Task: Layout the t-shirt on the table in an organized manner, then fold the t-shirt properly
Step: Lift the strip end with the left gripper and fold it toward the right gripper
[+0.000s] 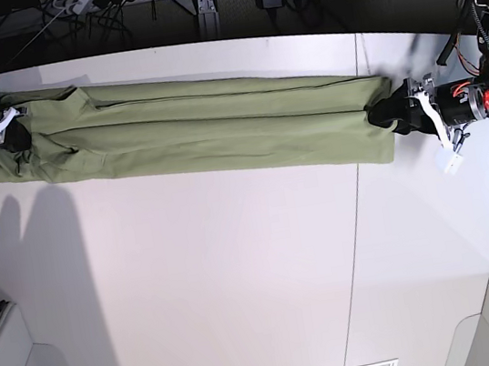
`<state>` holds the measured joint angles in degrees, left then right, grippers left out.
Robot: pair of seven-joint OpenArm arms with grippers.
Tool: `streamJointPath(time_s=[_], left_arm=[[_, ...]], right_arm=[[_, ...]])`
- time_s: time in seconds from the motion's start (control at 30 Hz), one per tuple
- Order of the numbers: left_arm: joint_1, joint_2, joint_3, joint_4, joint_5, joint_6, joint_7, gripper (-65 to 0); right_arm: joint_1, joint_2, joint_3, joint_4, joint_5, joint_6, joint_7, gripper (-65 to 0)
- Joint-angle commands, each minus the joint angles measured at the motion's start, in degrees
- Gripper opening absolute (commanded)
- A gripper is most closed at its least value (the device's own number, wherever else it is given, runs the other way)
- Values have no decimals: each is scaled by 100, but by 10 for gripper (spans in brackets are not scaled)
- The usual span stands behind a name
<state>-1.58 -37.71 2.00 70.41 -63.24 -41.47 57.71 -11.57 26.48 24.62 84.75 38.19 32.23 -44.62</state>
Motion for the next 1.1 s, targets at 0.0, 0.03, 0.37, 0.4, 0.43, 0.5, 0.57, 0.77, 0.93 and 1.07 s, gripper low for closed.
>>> streamJointPath(time_s=[0.0, 0.03, 0.37, 0.4, 0.43, 0.5, 0.57, 0.77, 0.93, 1.07], left_arm=[[-15, -11, -9, 0, 588, 147, 15, -244], [-15, 52, -9, 0, 756, 147, -109, -244], [-17, 802, -9, 0, 1176, 147, -446, -245], [-17, 896, -9, 0, 1180, 147, -479, -246], [-17, 979, -9, 0, 1211, 147, -531, -246], [-20, 1132, -9, 0, 1436, 147, -719, -260], [-20, 1237, -9, 0, 1725, 147, -951, -401], [-79, 1307, -55, 2, 2393, 147, -1355, -650], [-319, 1191, -590, 24, 2516, 221, -1182, -650], [-413, 960, -975, 79, 2494, 310, -1071, -650]], right_arm=[[70, 94, 35, 57, 70, -26, 20, -650], [96, 94, 31, 59, 127, -26, 22, -650], [105, 94, -343, 57, 170, -26, -190, -650], [105, 94, -411, 57, 170, -26, -190, -650], [105, 94, -483, 57, 168, -26, -190, -650], [107, 96, -632, 57, 170, -26, -190, -650], [105, 94, -752, 57, 168, -26, -190, -650], [127, 96, -809, 59, 157, -26, -188, -650], [151, 98, -809, 59, 92, -31, -190, -650], [153, 98, -809, 59, -98, -52, -188, -650]])
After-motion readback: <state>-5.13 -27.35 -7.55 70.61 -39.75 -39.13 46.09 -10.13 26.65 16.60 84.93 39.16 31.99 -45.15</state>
